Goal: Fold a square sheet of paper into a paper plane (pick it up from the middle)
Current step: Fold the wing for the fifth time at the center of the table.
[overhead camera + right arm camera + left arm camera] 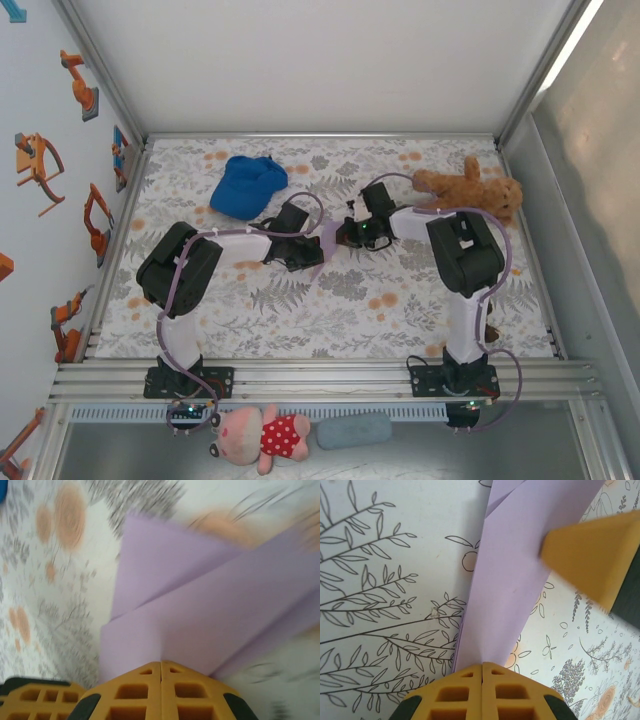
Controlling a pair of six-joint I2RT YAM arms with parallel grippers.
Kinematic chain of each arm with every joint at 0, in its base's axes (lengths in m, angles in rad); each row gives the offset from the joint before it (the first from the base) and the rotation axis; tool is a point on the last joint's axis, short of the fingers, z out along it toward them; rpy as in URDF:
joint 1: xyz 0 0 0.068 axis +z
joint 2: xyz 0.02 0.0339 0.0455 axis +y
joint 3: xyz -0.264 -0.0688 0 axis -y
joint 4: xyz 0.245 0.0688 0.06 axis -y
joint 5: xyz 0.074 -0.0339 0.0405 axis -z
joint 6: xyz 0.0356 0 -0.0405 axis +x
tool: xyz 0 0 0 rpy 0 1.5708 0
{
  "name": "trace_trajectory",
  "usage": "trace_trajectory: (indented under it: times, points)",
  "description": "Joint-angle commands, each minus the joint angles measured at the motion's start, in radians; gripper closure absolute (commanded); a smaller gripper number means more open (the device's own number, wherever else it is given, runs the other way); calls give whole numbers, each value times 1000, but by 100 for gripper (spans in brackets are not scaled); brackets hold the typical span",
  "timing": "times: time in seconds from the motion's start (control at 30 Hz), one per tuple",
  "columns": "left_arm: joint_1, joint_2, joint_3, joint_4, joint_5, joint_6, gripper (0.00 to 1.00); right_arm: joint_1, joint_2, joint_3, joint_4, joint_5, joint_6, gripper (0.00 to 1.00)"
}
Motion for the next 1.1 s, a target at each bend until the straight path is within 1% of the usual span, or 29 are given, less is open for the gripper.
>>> trace_trajectory:
  times: [0.0,0.23,0.4,0.5,0.57,0.67,0.77,0.93,1.07]
  points:
    - [-19,53,-62,-217,-41,-21,100,-69,46,13,37,124,11,100]
    - [-28,59,-55,-213,-35,-19,100,-159,67,56,36,161,8,100]
    - [-30,63,-36,-214,-31,-13,100,-162,49,85,15,160,-14,100]
    - [-30,63,-25,-226,-32,-6,100,-162,26,92,16,118,-11,100]
    - [-30,62,-15,-232,-34,-1,100,-159,-17,73,33,89,-4,100]
    - [-30,59,4,-238,-34,2,100,-139,-91,37,46,63,0,100]
    - [-30,63,17,-238,-32,4,100,-95,-116,19,31,31,-7,100]
    - [-29,64,23,-240,-30,4,100,-8,-71,31,2,17,-16,100]
    - [-28,64,19,-246,-30,2,100,15,-6,53,14,-2,4,100]
